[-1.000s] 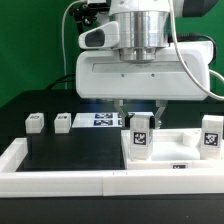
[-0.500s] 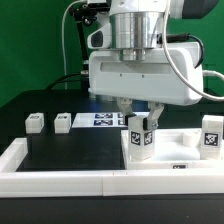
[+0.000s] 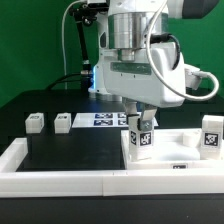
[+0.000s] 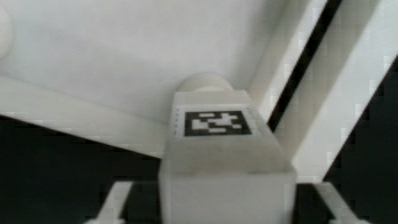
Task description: Assemble square table
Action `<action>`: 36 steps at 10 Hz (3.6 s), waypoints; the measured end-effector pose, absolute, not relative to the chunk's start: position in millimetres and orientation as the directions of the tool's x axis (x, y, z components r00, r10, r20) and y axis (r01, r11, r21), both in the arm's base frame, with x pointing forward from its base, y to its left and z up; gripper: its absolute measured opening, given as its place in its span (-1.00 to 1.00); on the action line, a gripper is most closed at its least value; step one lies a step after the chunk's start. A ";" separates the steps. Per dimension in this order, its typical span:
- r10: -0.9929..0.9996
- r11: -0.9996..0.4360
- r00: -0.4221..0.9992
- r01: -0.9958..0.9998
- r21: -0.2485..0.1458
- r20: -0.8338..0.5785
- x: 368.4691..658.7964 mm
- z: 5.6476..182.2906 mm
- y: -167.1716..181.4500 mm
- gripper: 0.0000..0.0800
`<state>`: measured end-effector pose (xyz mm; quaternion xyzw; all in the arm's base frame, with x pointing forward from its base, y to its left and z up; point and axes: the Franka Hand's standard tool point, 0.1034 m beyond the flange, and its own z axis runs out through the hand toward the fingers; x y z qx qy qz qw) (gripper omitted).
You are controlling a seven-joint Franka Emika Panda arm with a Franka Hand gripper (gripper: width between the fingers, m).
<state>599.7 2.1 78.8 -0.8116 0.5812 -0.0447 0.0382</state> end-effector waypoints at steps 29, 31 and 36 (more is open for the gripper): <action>0.118 -0.993 0.987 0.115 0.036 0.105 597.9 76.2 8.1 -0.27; 0.014 -1.000 0.994 0.012 0.022 0.108 597.9 76.1 8.6 -0.27; -0.462 -0.887 0.872 -0.458 -0.062 0.161 596.2 75.0 9.3 -0.27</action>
Offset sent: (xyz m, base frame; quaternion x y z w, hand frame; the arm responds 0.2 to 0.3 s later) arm -0.0009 0.0006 -0.0029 0.0025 0.0001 -0.0094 1.0000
